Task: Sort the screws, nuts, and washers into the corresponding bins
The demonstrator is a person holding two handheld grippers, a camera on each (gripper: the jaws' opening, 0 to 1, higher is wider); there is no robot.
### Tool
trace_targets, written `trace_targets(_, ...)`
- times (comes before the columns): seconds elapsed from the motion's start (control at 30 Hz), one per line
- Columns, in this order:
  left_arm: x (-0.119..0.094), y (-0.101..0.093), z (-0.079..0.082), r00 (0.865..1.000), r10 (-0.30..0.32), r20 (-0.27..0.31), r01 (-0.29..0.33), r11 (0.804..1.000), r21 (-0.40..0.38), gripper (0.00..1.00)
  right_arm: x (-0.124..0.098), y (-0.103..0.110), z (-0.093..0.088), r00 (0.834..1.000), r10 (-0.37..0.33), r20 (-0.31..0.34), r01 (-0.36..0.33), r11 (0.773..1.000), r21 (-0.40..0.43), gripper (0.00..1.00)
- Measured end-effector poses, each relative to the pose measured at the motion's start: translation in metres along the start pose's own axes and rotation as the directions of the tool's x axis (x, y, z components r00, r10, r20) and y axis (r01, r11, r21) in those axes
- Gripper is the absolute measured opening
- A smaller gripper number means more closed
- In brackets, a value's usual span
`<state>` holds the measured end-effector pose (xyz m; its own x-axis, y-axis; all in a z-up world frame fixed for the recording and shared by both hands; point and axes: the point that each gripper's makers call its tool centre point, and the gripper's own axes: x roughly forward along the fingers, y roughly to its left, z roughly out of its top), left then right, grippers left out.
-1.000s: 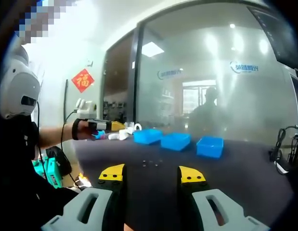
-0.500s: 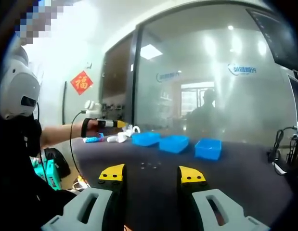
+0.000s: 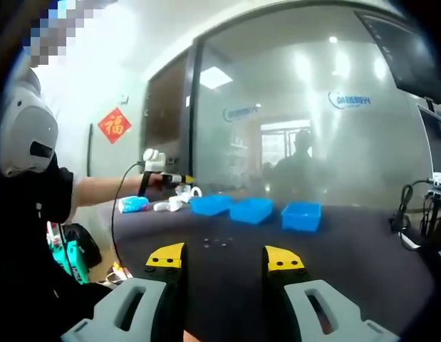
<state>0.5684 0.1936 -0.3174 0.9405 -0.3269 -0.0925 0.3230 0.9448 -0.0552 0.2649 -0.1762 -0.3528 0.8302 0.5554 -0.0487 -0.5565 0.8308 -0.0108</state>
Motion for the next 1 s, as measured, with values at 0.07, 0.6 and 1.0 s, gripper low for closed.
trace_targets(0.07,0.009,0.003,0.003,1.0,0.005,0.002,-0.005,1.0,0.002,0.05,-0.001,-0.001,0.001,1.0,-0.002,0.002,0.002,1.0,0.002,0.37)
trace_targets(0.6,0.046,0.015,-0.004,0.994,0.092,-0.058,-0.091,0.996,0.019,0.05,-0.005,-0.008,-0.001,1.0,-0.024,0.002,0.024,1.0,0.019,0.37)
trace_targets(1.0,0.046,0.005,-0.009,0.994,0.091,-0.058,-0.09,0.996,0.016,0.05,-0.001,-0.005,-0.003,1.0,-0.017,-0.006,0.017,1.0,0.019,0.37)
